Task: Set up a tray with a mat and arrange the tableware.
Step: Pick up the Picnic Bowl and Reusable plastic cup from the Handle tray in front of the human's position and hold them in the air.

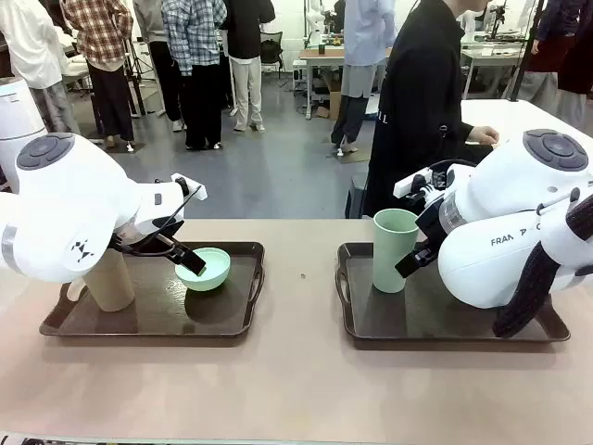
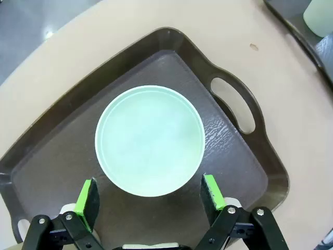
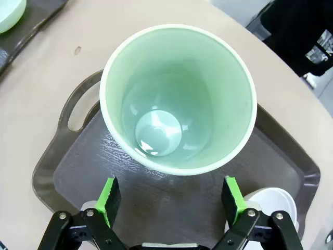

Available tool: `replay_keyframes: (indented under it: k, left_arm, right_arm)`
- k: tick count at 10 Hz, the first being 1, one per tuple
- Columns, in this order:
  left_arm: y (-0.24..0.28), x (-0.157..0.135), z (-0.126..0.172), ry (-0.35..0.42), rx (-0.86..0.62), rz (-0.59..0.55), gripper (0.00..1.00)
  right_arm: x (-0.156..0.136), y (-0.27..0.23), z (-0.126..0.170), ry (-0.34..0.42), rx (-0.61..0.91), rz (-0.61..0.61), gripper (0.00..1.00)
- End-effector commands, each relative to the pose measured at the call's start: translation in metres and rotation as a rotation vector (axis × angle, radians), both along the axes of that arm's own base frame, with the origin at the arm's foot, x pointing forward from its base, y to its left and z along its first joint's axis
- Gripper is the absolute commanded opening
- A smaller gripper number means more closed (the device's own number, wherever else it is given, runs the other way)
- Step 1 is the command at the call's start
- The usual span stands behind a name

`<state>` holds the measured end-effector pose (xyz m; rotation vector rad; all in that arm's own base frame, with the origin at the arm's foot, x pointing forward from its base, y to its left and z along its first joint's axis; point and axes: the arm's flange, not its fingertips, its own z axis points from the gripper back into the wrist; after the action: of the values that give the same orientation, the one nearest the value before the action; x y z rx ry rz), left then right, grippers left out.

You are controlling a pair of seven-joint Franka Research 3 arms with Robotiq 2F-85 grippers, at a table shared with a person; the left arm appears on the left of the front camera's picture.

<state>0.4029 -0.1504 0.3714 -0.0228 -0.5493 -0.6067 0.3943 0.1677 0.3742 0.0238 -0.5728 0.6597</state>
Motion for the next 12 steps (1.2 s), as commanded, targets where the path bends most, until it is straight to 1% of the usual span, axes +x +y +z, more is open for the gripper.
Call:
replay_keyframes:
  k: [1,12]
  left_arm:
    - [-0.0001,0.0000,0.0000,0.000,0.000,0.000,1.00]
    - [-0.0002,-0.0001,0.0000,0.000,0.000,0.000,1.00]
  right_arm:
    - [0.0000,0.0000,-0.0001,0.000,0.000,0.000,1.00]
    - [0.0000,0.0001,0.0000,0.000,0.000,0.000,1.00]
